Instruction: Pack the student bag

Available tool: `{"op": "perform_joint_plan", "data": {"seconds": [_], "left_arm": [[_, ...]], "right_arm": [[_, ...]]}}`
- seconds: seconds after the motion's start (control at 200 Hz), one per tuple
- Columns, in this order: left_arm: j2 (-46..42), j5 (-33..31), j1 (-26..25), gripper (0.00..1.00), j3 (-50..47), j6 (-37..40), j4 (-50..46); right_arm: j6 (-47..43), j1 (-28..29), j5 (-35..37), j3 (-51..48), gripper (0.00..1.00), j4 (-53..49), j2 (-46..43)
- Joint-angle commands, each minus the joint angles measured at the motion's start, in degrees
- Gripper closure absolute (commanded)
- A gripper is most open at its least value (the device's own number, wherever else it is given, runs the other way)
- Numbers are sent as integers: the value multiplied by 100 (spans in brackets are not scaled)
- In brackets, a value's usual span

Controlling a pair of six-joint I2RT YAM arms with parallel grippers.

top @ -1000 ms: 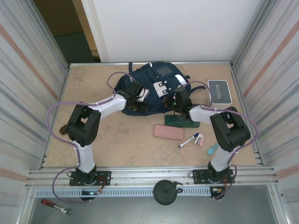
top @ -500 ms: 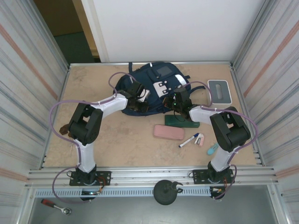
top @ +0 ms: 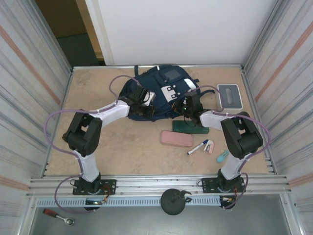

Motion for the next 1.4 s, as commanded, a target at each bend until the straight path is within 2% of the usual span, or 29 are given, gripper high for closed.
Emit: {"op": "perform_joint_plan", "data": {"seconds": [0.0, 0.501, 0.756, 0.947, 1.252, 1.393], "left_arm": [[-461, 377, 35, 100, -31, -174, 651], [-653, 270, 55, 100, -217, -81, 291], [-747, -313, 36, 100, -336, 417, -407], [-629, 33, -44, 100, -403, 457, -506], [-145, 58, -141, 100, -304, 378, -594], [-17, 88, -141, 95, -250, 375, -682]], "right_arm": [[-97, -8, -160, -91, 100, 32, -49], [-125, -93, -212, -67, 100, -5, -55], [-232, -199, -440, -82, 100, -79, -152], [-353, -73, -677, 65, 100, -108, -73], [-345, -27, -711, 59, 100, -108, 106], [-336, -32, -722, 72, 100, -101, 152]]}}
